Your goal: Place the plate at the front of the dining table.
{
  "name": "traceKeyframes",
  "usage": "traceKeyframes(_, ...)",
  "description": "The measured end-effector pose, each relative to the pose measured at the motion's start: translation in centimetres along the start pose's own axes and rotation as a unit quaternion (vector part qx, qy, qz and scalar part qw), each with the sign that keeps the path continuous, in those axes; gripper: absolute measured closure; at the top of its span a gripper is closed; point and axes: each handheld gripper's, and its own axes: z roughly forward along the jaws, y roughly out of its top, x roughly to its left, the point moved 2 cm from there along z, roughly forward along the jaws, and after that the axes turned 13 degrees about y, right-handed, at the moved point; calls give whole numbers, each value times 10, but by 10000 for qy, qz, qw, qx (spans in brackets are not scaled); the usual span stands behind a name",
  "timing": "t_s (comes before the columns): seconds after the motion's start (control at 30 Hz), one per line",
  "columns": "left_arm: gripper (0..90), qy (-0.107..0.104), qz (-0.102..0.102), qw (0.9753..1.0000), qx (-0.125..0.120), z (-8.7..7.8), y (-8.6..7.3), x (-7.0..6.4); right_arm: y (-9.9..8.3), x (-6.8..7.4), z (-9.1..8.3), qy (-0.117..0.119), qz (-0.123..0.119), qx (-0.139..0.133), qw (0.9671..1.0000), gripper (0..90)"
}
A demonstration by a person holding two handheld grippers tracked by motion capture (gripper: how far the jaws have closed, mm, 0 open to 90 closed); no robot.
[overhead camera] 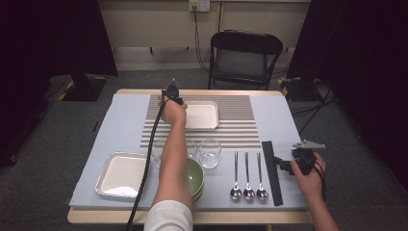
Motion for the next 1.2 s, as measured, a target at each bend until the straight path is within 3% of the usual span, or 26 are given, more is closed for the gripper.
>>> traceKeyframes(0.23, 832, 134, 91, 9998, 87, 5, -2, 0, 0, 0, 0, 0, 2, -1, 10000, 196)
traceKeyframes(0.27, 852, 53, 59, 9999, 130, 6, -2, -2, 0, 0, 0, 3, 3, 0, 10000, 195)
traceKeyframes(0.6, 880, 87, -156, 9994, 282, 7, 0, -1, 0, 0, 0, 6, 3, -4, 10000, 195)
traceKeyframes(1.03, 876, 95, -99, 9997, 200, 6, 0, -1, 0, 0, 0, 4, 2, -2, 10000, 195)
traceKeyframes(1.1, 818, 225, -53, 9997, 77, 4, 0, 0, 0, 0, 0, 7, 6, -1, 10000, 195)
traceKeyframes(1.2, 763, 165, -21, 9999, -1, 1, 0, 2, 0, 0, 0, 9, 9, -2, 10000, 195)
